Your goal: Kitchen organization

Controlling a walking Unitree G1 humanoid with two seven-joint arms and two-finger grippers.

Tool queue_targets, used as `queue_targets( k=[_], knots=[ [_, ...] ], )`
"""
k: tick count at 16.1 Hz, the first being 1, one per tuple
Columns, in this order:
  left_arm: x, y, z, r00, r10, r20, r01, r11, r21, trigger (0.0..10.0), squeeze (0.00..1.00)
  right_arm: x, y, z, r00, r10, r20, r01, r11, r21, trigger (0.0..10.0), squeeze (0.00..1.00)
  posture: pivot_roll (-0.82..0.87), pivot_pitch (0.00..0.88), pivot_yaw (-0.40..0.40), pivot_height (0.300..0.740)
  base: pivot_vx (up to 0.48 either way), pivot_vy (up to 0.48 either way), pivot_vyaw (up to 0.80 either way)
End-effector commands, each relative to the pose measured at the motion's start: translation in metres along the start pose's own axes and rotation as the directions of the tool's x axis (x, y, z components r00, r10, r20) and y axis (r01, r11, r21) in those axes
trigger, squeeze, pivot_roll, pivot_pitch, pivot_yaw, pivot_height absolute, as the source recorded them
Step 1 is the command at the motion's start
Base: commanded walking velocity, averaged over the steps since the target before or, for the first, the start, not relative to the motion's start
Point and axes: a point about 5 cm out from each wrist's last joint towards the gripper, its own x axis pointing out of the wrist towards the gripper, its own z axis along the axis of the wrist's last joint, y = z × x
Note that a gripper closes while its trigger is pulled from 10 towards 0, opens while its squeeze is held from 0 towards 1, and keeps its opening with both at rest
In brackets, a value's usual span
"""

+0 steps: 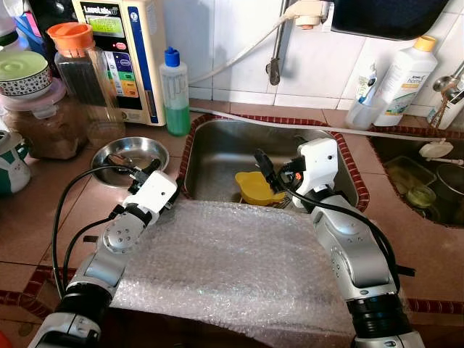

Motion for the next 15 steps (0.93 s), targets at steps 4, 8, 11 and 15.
queue_targets(
  k=[4, 8, 11, 15],
  knots=[
    [-0.0032, 0.0005, -0.0127, 0.998, -0.028, -0.059, 0.028, 1.0, 0.008, 0.0, 0.0, -0.0012, -0.0029, 0.0053, 1.0, -0.015, 0.015, 0.015, 1.0, -0.005, 10.0, 1.0, 0.04, 0.038, 0.001, 0.74, 0.0, 0.0, 0.0],
    [-0.003, -0.0001, -0.0168, 0.997, -0.035, -0.074, 0.036, 0.999, 0.011, 0.0, 0.0, 0.0003, -0.001, 0.0055, 1.0, -0.008, 0.015, 0.009, 1.0, -0.004, 10.0, 1.0, 0.04, 0.039, -0.001, 0.74, 0.0, 0.0, 0.0],
    [-0.0032, 0.0003, -0.0185, 0.996, -0.035, -0.079, 0.036, 0.999, 0.011, 0.0, 0.0, 0.0, -0.0011, 0.0057, 1.0, -0.012, 0.014, 0.012, 1.0, -0.005, 10.0, 1.0, 0.04, 0.039, -0.001, 0.74, 0.0, 0.0, 0.0],
    [-0.0015, 0.0009, -0.017, 0.997, -0.035, -0.069, 0.036, 0.999, 0.012, 0.0, 0.0, -0.0001, -0.0009, 0.0055, 1.0, -0.013, 0.014, 0.013, 1.0, -0.001, 10.0, 1.0, 0.04, 0.036, 0.002, 0.74, 0.0, 0.0, 0.0]
  ],
)
